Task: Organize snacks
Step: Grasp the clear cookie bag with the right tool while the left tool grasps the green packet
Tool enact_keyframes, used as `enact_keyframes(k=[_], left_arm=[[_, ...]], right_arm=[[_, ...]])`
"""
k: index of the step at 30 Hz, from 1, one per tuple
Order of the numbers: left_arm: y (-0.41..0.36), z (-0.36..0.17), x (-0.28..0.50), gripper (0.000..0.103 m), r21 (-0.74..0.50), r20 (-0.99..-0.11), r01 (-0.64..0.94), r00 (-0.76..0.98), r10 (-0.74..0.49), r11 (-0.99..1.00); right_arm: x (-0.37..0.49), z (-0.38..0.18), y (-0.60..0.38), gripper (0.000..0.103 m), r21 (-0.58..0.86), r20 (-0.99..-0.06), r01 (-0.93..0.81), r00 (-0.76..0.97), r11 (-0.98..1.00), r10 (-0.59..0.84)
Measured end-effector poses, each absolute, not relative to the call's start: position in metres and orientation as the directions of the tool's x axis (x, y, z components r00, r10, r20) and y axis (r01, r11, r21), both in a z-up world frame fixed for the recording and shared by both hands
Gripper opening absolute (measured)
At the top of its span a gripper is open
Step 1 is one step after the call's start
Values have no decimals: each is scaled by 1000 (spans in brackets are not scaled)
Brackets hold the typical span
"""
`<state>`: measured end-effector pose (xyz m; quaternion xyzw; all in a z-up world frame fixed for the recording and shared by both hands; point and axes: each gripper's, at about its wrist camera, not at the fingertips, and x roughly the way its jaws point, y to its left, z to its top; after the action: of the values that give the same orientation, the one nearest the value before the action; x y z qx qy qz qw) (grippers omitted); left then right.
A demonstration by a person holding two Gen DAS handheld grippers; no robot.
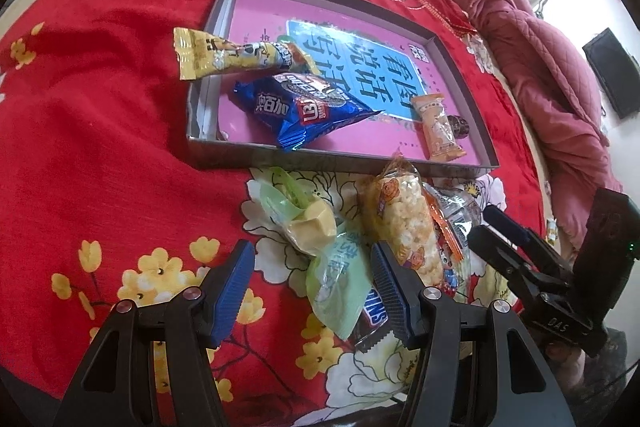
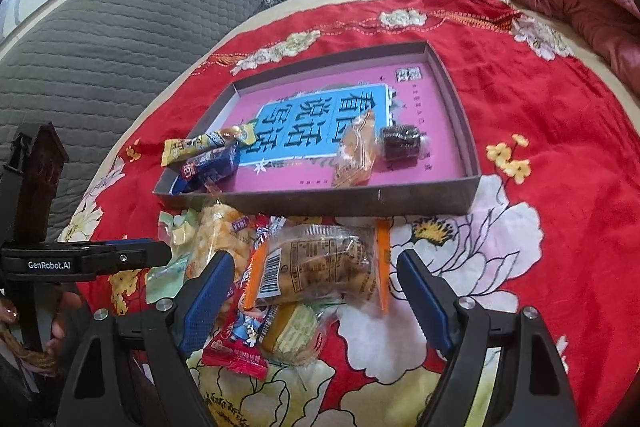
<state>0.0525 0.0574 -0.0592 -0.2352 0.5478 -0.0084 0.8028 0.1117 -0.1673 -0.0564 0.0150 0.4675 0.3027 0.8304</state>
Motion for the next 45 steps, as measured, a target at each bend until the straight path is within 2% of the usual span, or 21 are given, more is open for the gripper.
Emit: enact_keyframes(k=[23,26,31,40,45], left_arm=[[59,-77,67,62,-423,-864,-262,404,-299,868],[59,-79,69,62,-421,-866,-266,404,-296,867],[59,-81,70,62,-419,-865,-267,408,-293,868],[58,-83,75,62,-439,-852,-265,426,-304,859],[59,-85,75,42,-425,-857,-265,425,-290,866]], right_arm=[[129,-86,-153,86,345,-794,-467,318,814,519],[129,-87,-152,84,338,-793,-477,321,812,518],[131,-88,-153,73,360,-786,-482,306,799,538],[130,-85,-153,67,360,-780,-498,303,789,547],[130,-83,-156,66,372,-775,-490,304,788,555]])
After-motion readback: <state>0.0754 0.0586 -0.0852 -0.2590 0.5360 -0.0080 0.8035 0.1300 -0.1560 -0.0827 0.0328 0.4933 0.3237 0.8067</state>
